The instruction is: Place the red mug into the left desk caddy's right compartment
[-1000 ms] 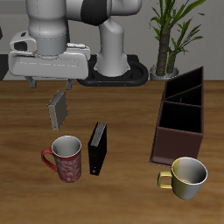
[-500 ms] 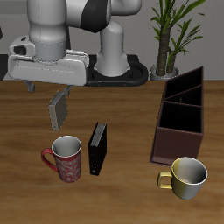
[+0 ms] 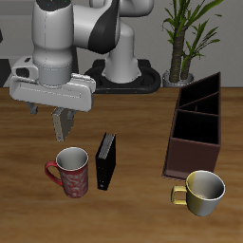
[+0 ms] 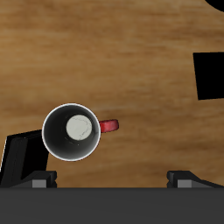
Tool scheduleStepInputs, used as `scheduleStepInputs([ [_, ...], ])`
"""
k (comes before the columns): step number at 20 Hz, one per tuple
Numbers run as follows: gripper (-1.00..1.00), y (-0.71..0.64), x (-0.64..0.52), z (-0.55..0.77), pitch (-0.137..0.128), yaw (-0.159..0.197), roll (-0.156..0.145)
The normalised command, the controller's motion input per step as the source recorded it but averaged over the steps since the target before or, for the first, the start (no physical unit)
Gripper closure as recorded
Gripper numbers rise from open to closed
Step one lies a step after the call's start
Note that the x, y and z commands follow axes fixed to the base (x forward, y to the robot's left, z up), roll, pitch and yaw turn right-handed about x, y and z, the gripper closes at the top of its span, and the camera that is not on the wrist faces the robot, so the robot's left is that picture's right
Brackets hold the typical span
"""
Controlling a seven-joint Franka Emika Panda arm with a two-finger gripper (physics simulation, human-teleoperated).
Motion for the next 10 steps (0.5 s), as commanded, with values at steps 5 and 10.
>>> scheduleStepInputs([
  [5,-1.00,0.15,0.07,-0.27,0.008,-0.027,0.008],
  [10,-1.00,0.02,0.06,-0.21,0.005,-0.045,0.001],
])
